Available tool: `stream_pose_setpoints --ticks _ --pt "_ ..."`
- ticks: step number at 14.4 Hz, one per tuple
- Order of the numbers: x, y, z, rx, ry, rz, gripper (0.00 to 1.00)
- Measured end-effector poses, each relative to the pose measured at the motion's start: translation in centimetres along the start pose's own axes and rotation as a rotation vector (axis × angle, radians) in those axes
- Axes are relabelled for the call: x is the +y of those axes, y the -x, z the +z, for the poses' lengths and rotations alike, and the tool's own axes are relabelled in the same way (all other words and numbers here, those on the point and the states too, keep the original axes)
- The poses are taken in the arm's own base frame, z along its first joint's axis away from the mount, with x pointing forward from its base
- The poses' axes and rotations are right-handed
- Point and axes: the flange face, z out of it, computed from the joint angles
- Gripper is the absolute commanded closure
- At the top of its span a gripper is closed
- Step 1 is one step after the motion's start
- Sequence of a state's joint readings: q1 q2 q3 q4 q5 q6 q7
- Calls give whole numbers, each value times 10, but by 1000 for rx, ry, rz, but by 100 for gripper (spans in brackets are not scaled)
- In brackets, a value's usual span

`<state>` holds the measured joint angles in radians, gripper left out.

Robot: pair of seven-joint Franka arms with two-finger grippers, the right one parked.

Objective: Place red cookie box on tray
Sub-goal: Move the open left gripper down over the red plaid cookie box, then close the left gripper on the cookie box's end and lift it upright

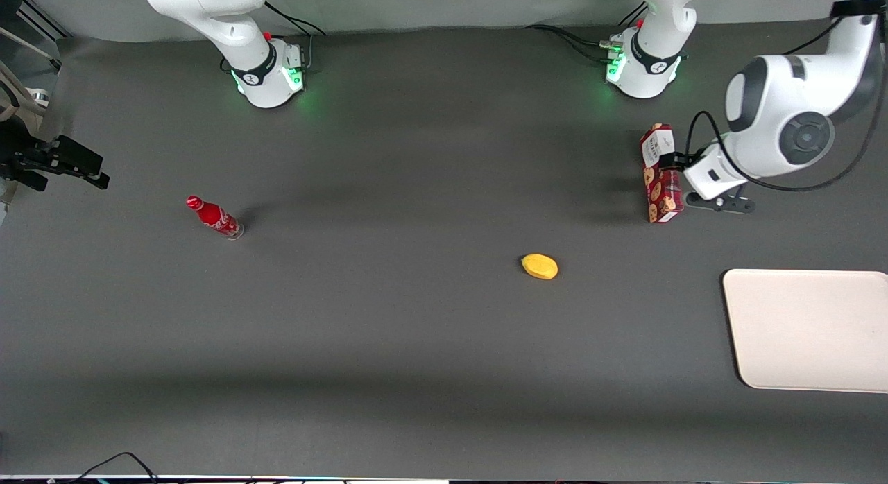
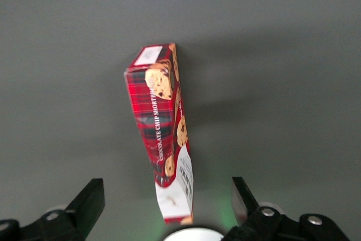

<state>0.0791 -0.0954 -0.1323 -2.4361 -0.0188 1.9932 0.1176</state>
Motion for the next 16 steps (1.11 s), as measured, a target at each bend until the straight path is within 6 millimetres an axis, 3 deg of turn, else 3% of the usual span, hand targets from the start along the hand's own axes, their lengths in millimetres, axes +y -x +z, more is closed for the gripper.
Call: stream_pose_setpoints --ticks 4,8,12,13,16 --pt "-3 24 72 48 12 25 0" --pt "-3 41 113 120 1 24 3" --pt "-3 42 128 148 -2 24 90" --pt "-3 41 129 149 -2 24 100" --pt "-3 41 130 149 -2 24 100"
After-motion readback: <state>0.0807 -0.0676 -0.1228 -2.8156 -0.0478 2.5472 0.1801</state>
